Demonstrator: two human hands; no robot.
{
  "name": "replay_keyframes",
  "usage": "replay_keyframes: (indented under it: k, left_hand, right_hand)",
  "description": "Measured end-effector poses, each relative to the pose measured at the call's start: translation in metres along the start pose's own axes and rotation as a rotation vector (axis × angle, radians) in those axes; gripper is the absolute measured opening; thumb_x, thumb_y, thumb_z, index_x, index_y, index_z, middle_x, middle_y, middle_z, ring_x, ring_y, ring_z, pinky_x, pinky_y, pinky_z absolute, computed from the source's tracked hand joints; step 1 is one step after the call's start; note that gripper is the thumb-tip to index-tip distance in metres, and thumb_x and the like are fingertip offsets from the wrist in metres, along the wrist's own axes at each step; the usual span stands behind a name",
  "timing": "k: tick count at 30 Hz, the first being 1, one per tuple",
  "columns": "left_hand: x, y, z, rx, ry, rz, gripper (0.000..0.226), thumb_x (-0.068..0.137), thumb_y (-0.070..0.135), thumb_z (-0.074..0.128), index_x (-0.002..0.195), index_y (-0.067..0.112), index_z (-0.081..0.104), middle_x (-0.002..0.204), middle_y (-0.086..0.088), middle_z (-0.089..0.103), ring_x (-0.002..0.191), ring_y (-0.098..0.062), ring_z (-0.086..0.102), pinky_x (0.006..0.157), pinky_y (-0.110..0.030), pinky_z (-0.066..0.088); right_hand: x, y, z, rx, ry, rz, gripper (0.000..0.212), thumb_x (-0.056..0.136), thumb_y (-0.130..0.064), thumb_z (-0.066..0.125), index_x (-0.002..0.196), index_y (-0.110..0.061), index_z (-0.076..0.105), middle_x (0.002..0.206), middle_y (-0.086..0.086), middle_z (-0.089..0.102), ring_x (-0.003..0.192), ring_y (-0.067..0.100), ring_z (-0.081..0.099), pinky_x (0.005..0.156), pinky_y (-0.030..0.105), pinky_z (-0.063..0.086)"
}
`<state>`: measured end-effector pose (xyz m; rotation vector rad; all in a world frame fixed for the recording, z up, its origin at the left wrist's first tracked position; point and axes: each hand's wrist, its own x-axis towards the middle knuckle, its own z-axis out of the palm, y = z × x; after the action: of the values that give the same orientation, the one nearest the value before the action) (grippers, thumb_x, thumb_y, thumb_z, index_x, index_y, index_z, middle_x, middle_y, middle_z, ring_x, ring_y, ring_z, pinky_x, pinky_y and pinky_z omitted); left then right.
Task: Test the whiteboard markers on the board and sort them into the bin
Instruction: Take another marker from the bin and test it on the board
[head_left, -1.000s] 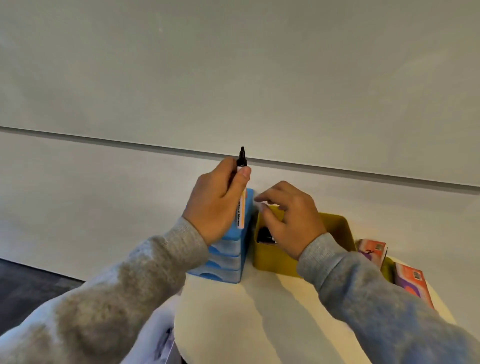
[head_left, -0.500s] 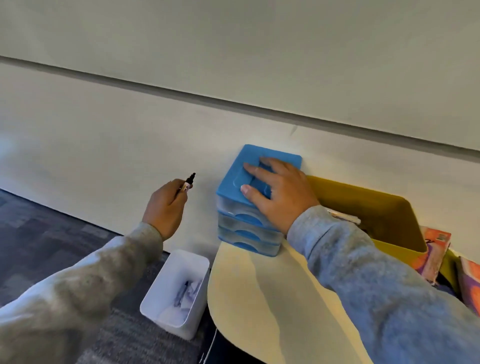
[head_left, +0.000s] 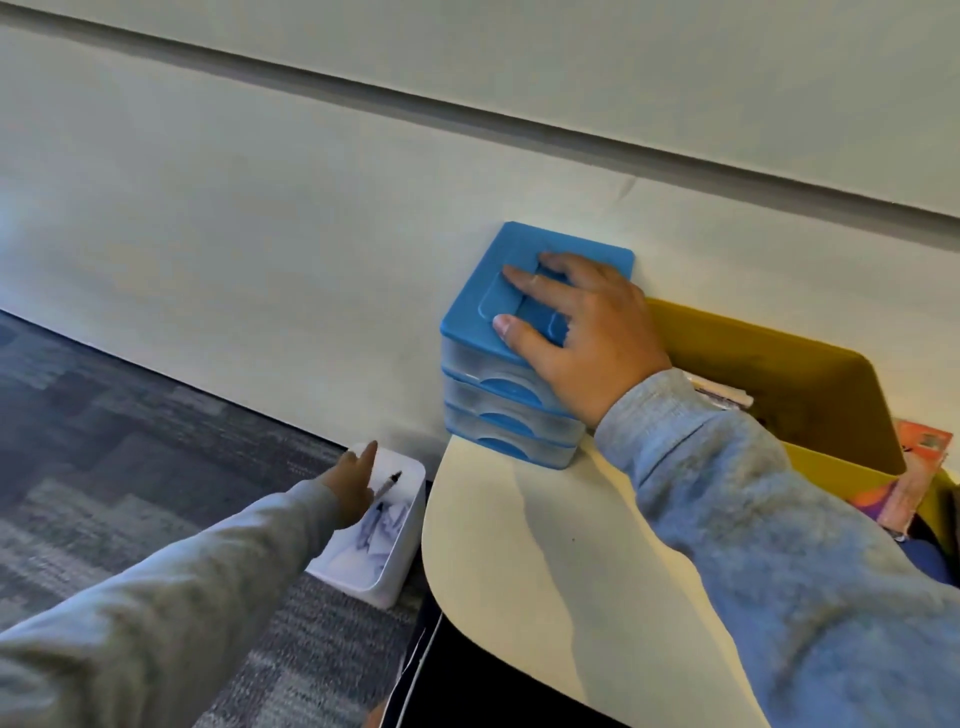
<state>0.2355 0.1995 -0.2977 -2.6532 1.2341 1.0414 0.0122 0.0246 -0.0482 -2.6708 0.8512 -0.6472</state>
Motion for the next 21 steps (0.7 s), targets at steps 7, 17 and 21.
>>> replay_keyframes:
  k: [7, 17, 21]
  left_hand:
    - [-0.018, 0.011, -0.003, 0.323, -0.070, -0.040, 0.054, 0.104, 0.035, 0.037, 0.155, 0.025, 0.026, 0.160, -0.003, 0.030, 0.143, -0.025, 0.037, 0.115, -0.040, 0.032]
    - [-0.043, 0.066, -0.110, -0.002, 0.328, 0.214, 0.028, 0.096, 0.028, 0.049, 0.119, 0.030, 0.066, 0.113, 0.002, 0.069, 0.092, -0.021, 0.065, 0.088, -0.032, 0.053]
    - [-0.072, 0.090, -0.157, -0.174, 0.553, 0.328, 0.021, 0.096, 0.018, 0.052, 0.097, 0.028, 0.070, 0.087, 0.006, 0.072, 0.072, -0.009, 0.069, 0.079, -0.030, 0.056]
  right_hand:
    - [0.001, 0.000, -0.003, 0.017, 0.005, 0.009, 0.061, 0.086, -0.068, 0.045, 0.138, -0.039, 0.058, 0.146, -0.004, 0.051, 0.135, 0.022, 0.043, 0.115, 0.044, 0.029]
    - [0.001, -0.004, -0.006, 0.010, -0.012, 0.019, 0.076, 0.078, -0.076, 0.031, 0.138, -0.039, 0.058, 0.146, -0.004, 0.051, 0.134, 0.022, 0.043, 0.115, 0.042, 0.029]
    - [-0.001, -0.007, -0.009, 0.008, -0.043, 0.016, 0.072, 0.081, -0.074, 0.037, 0.140, -0.038, 0.056, 0.147, -0.003, 0.049, 0.135, 0.021, 0.041, 0.118, 0.042, 0.025]
